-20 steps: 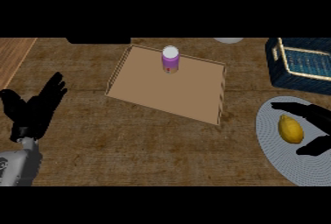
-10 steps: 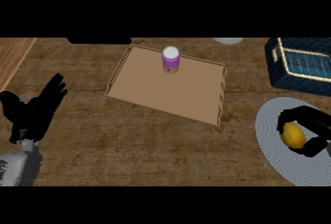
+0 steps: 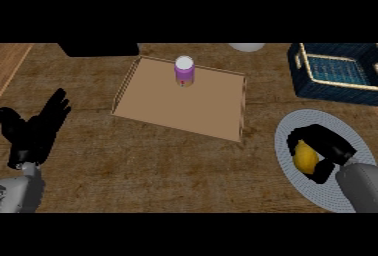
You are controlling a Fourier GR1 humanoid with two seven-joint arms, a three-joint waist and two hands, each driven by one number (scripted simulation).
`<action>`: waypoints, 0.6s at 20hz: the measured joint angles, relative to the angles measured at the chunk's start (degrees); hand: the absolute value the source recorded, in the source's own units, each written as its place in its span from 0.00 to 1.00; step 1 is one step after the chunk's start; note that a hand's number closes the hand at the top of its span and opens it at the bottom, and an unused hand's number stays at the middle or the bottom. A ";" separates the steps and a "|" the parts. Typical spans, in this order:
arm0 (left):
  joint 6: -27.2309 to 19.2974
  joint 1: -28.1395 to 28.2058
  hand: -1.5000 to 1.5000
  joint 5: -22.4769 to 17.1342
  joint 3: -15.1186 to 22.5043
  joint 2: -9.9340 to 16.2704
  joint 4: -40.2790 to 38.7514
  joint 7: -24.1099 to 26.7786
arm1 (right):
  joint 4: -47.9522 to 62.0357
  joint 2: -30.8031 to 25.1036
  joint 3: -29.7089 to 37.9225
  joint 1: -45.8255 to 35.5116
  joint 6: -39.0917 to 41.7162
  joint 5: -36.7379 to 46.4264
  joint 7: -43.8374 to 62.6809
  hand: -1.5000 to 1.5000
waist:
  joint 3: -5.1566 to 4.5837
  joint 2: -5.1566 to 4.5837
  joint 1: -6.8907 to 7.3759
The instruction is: Pick the lemon from the placemat and place it in the basket
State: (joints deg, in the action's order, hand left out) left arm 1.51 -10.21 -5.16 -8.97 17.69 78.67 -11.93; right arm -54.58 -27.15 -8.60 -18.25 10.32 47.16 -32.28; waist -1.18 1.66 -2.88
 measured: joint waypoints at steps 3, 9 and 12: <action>0.01 0.48 0.50 -0.21 -0.40 0.22 0.22 -0.33 | -8.20 4.10 -1.39 3.92 1.43 -0.32 7.58 1.00 | 0.10 0.18 -0.77; 0.13 1.88 0.50 -0.44 -0.66 0.12 1.14 -0.06 | -25.06 14.16 -0.58 11.59 5.24 -9.57 15.91 1.00 | 0.74 -0.04 -1.22; -0.11 1.92 0.50 -0.35 -0.86 0.28 1.53 -0.36 | -35.90 17.62 0.22 14.86 6.15 -14.29 19.12 1.00 | 0.87 -0.08 -1.46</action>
State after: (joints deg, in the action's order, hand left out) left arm 1.40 -8.29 -5.51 -9.84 17.97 80.20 -12.29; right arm -90.48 -9.54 -8.39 -3.39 16.47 32.87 -13.16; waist -0.32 1.58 -4.34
